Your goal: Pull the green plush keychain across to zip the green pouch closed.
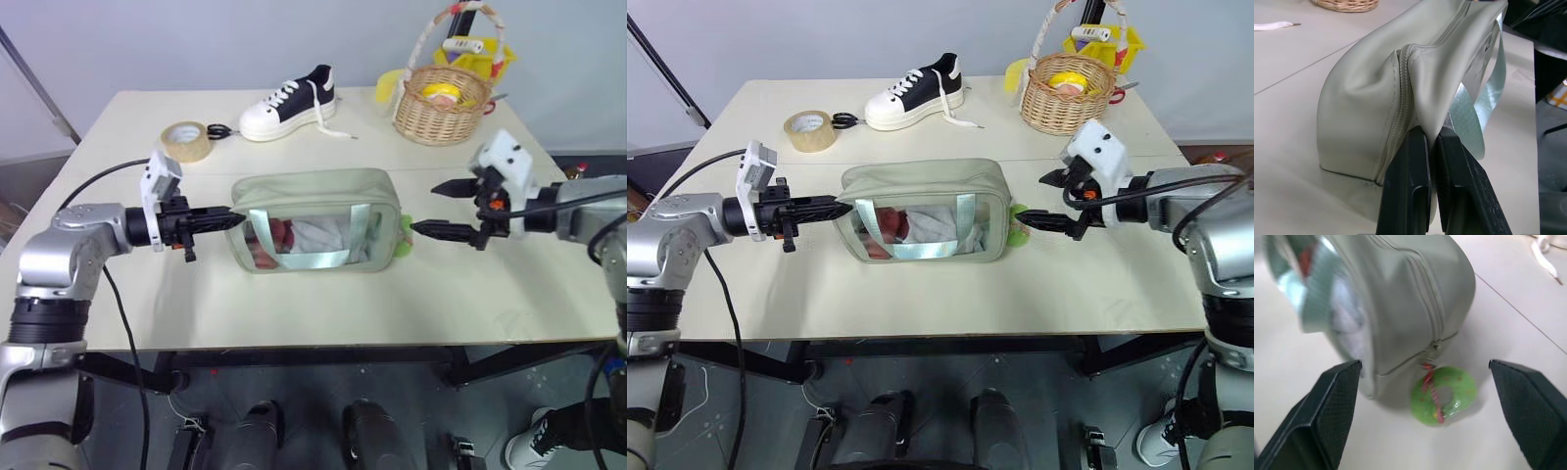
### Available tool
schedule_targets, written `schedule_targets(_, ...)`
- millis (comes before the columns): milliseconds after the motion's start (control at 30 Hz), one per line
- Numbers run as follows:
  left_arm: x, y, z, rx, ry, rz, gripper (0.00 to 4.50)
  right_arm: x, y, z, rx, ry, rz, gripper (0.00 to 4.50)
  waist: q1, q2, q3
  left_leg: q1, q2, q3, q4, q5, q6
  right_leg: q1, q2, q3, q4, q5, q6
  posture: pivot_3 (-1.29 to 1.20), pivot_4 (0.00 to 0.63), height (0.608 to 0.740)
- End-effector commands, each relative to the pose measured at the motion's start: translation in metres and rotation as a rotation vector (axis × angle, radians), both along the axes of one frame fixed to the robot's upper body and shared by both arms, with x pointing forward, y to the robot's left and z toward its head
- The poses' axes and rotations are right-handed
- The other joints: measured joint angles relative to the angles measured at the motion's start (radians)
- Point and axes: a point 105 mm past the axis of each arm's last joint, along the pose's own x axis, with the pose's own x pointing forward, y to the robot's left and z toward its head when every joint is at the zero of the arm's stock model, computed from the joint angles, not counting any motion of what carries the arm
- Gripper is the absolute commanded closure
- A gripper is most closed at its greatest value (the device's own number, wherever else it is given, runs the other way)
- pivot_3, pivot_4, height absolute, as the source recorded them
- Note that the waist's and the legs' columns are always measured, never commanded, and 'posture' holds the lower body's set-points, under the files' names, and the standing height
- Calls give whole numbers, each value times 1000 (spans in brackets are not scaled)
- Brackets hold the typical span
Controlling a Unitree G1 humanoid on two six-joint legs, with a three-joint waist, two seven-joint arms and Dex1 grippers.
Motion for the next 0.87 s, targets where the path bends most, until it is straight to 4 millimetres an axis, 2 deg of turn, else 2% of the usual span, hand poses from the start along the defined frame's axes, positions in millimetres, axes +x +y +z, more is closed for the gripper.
schedule_targets(33, -5, 3, 28, 20, -103, -54, 2471, -13, 8, 12, -10, -53, 92, 0, 1, 0, 0, 0, 0, 0, 0, 0, 0, 0, 0, 0, 0, 0, 0, 0, 150, 695)
schedule_targets(167, -2, 11, 39, 48, -144, -54, 384, -16, 9, 13, -6, -56, 111, 0, 3, 0, 0, -1, 0, 0, 1, 0, 0, -1, -1, 0, 0, 0, 0, 0, 150, 695)
schedule_targets(200, 1, 17, 43, 61, -169, -25, 30, -17, 9, 13, -5, -57, 118, 0, 3, 0, 0, -1, 0, 0, 1, 0, 0, 0, -1, -1, 0, 0, 0, 0, 150, 695)
schedule_targets(267, 4, 26, 50, 73, -184, 3, 30, -20, 10, 14, 1, -55, 131, 0, 2, 0, 0, -1, -1, 0, 1, 0, 0, 0, -1, -1, -1, 0, 0, 0, 150, 695)
schedule_targets(333, -7, 32, 57, 62, -158, -32, 30, -25, 11, 16, 9, -54, 156, 0, -1, 0, 0, -2, 0, 0, 0, 0, 0, -1, -1, 0, -1, 0, 0, 0, 150, 695)
schedule_targets(500, -14, 43, 69, 40, -154, -2, 30, -35, 12, 19, 16, -61, 195, 0, 2, 0, 0, -3, 0, 0, 0, 0, 0, -2, -1, -1, -1, 0, 0, 0, 150, 695)
schedule_targets(567, -21, 45, 69, 37, -142, -6, 30, -39, 9, 18, -8, -63, 201, 0, 2, 0, 0, -3, 0, 0, 0, 0, 0, -2, -1, -1, -1, 0, 0, 0, 150, 695)
schedule_targets(700, -43, 46, 55, 91, -106, -50, 30, -45, 1, 13, -22, -59, 193, 0, 2, 0, 0, -3, 0, 0, 0, 0, 0, -2, -2, 0, -2, 0, 0, 0, 150, 695)
schedule_targets(867, -55, 46, 49, 109, -97, -73, 30, -43, -5, 12, -28, -60, 172, 0, 3, 0, 0, -3, 1, 0, 0, 0, 0, -2, -2, 0, -2, 0, 0, 0, 150, 695)
